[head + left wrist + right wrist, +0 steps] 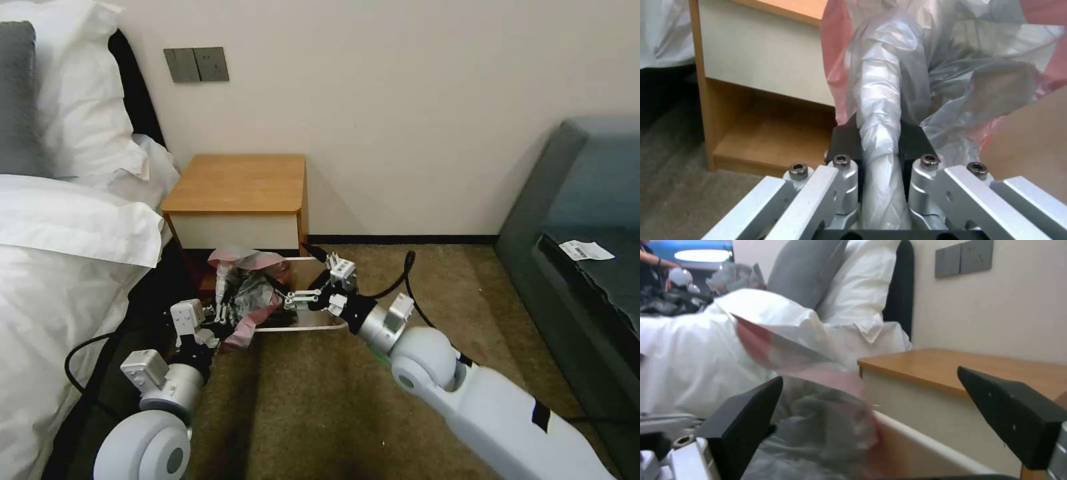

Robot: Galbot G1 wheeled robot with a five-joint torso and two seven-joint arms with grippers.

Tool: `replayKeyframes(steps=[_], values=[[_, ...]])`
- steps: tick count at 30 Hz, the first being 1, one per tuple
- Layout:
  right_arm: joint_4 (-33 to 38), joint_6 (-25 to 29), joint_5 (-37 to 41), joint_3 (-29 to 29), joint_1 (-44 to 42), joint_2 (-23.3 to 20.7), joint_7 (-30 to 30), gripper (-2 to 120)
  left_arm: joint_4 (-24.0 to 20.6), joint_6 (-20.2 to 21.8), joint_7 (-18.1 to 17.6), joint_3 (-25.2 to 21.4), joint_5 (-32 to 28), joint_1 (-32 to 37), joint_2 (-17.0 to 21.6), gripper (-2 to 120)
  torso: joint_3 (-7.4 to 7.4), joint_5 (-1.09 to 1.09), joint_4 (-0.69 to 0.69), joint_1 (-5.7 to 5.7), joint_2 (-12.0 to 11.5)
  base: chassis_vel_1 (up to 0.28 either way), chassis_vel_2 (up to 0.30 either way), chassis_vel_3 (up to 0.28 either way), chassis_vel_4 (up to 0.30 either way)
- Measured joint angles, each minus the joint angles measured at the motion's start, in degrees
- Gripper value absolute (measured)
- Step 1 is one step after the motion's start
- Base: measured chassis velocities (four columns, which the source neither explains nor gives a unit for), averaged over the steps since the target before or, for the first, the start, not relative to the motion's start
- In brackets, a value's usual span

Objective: Pick up the garbage bag from the table and place it over the trash can.

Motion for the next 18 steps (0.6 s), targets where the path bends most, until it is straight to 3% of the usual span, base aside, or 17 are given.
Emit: replayKeyframes(steps=[5, 8, 12, 18], values=[[-2.8, 0.4, -0.3, -1.9, 2.5, 0.7, 0.0, 100, -0.2, 0.0, 0.0, 0.1, 0.3, 0.3, -0.4, 11, 0.00, 0.00, 0.01, 0.00, 0.0, 0.000, 0.000, 0.000, 0.000], [-3.9, 0.8, -0.5, -2.8, 3.2, 1.1, 0.0, 93, -0.3, -0.1, 0.0, 0.1, 0.4, 0.4, -0.6, 11, 0.00, 0.01, 0.01, 0.00, 0.0, 0.000, 0.000, 0.000, 0.000], [-4.6, 1.6, -0.9, -3.3, 3.2, 1.1, 0.1, 74, -0.4, -0.2, 0.0, -0.3, 0.4, 0.3, -0.7, 11, 0.00, 0.00, 0.00, 0.00, 0.0, 0.000, 0.000, 0.000, 0.000], [-3.7, 1.6, -1.0, -2.9, 2.5, 0.5, 0.1, 57, -0.3, -0.3, 0.0, -0.4, 0.4, -0.1, -0.7, 11, 0.00, 0.00, 0.00, 0.00, 0.0, 0.000, 0.000, 0.000, 0.000]])
